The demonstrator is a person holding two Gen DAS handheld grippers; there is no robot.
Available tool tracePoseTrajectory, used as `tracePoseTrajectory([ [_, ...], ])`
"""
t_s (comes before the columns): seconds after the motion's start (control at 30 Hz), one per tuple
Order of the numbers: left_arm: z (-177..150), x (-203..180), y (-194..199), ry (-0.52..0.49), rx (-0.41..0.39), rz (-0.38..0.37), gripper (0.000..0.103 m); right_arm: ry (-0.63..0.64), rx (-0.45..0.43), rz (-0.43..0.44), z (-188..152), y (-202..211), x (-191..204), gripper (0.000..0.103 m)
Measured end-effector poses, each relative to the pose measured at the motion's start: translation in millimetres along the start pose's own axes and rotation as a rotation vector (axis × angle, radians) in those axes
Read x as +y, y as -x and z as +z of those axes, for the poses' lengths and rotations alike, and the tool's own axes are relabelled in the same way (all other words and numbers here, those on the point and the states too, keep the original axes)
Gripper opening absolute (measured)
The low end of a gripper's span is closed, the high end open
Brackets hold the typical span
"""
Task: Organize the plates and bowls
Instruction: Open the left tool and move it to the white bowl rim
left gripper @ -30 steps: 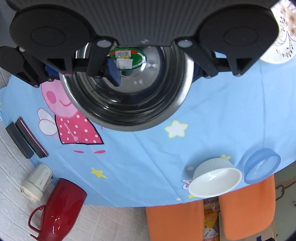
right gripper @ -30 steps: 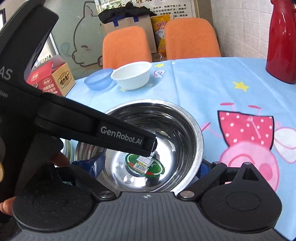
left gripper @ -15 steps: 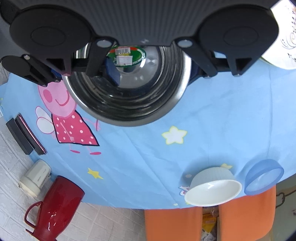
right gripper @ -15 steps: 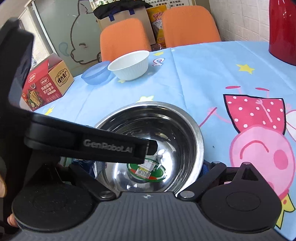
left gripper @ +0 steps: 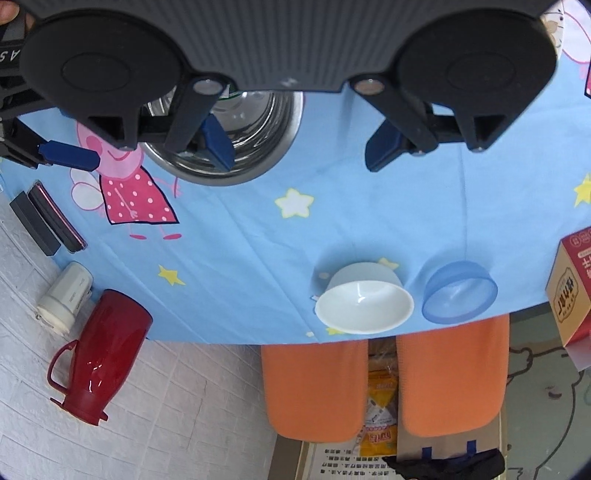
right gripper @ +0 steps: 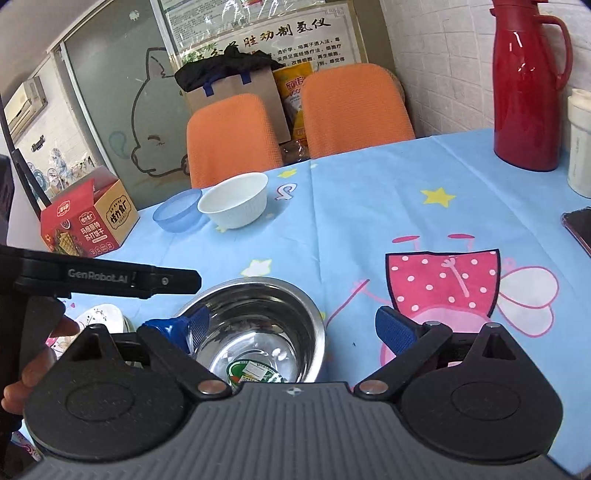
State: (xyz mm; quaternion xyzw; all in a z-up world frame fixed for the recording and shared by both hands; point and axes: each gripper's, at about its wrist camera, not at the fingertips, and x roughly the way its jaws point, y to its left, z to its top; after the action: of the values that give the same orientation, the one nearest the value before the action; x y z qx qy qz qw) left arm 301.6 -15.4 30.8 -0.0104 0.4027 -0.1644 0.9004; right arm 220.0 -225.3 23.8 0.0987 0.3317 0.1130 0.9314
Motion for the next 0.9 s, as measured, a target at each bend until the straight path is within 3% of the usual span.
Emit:
tracePoseTrajectory([
  [0.23,11,17,-7,-0.007,-0.010,0.028,0.070,0.086,-0.005,0.028,31,-20,12,0.085],
  [0.6,50,70,-41,0.018,0.016,0.108,0.070,0.279,0.061,0.060,92,-94,36,0.084],
  [0.77,98,90,-52,0.030,-0.032,0.058,0.070,0.321,0.095,0.082,104,-127,39,0.084],
  [0.9,142,94,-86,-0.010,-0.022,0.013,0.070,0.332,0.145,0.111,111,-156,42,0.084],
])
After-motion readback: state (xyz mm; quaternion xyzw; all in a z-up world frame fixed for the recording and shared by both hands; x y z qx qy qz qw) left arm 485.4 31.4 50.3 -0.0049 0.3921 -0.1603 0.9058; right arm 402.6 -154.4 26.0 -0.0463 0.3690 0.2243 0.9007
